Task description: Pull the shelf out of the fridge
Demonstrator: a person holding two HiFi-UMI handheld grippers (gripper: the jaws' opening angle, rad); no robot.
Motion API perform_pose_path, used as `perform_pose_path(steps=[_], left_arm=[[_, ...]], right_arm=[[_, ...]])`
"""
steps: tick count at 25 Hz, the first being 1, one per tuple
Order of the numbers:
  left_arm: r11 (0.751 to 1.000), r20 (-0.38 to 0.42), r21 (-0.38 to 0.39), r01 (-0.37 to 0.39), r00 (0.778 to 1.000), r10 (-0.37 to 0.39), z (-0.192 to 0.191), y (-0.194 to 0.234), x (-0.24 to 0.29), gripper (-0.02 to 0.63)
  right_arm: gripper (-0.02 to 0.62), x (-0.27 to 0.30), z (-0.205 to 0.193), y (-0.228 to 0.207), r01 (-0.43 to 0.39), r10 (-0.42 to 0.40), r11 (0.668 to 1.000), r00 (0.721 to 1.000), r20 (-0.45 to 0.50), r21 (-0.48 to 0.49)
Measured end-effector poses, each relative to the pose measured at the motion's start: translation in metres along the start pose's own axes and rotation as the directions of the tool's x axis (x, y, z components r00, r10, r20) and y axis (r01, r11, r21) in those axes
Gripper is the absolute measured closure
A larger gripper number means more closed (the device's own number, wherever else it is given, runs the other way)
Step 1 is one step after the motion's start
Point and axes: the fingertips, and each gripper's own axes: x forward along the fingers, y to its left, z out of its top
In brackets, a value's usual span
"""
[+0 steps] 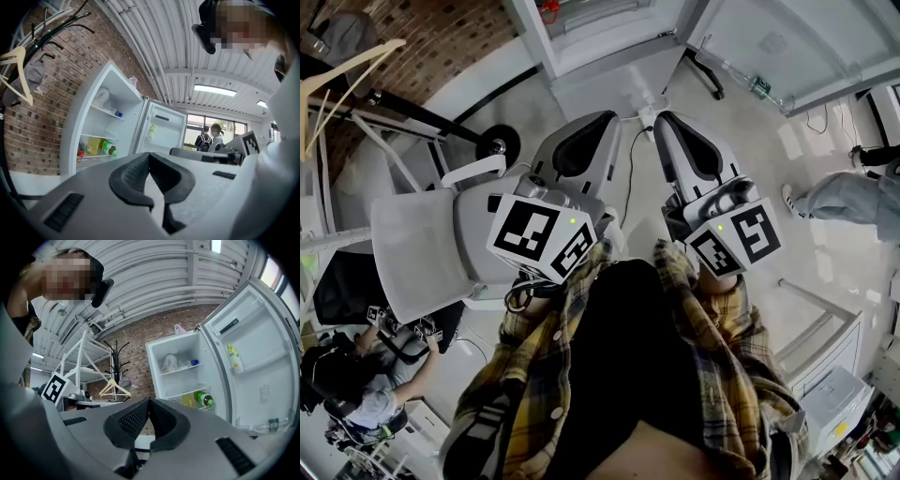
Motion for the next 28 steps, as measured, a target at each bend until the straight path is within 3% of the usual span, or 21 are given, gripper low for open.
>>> perform_pose_path(steps=[8,16,28], left_arm=[[1.0,-0.019,-0.02,0.012,1.0,-0.013,-0.004,0.012,0.02,0.601],[0.999,-0.023,-0.026,-0.035,0.999,0.034,-0.008,0.011,0.06,0.601],[0.988,0.057,-0.038,-0.152,0.986,0.154,0.007,0.004,0.166,0.601]], right_arm=[[0.577,0.01,-0.006,-0.021,0.026,-0.025,0.999,0.999,-0.023,0.033],[0.577,0.017,-0.004,-0.069,-0.002,0.004,0.998,1.0,-0.031,0.065],[0.577,0.037,0.024,-0.171,-0.158,0.16,0.986,0.986,-0.053,0.054]])
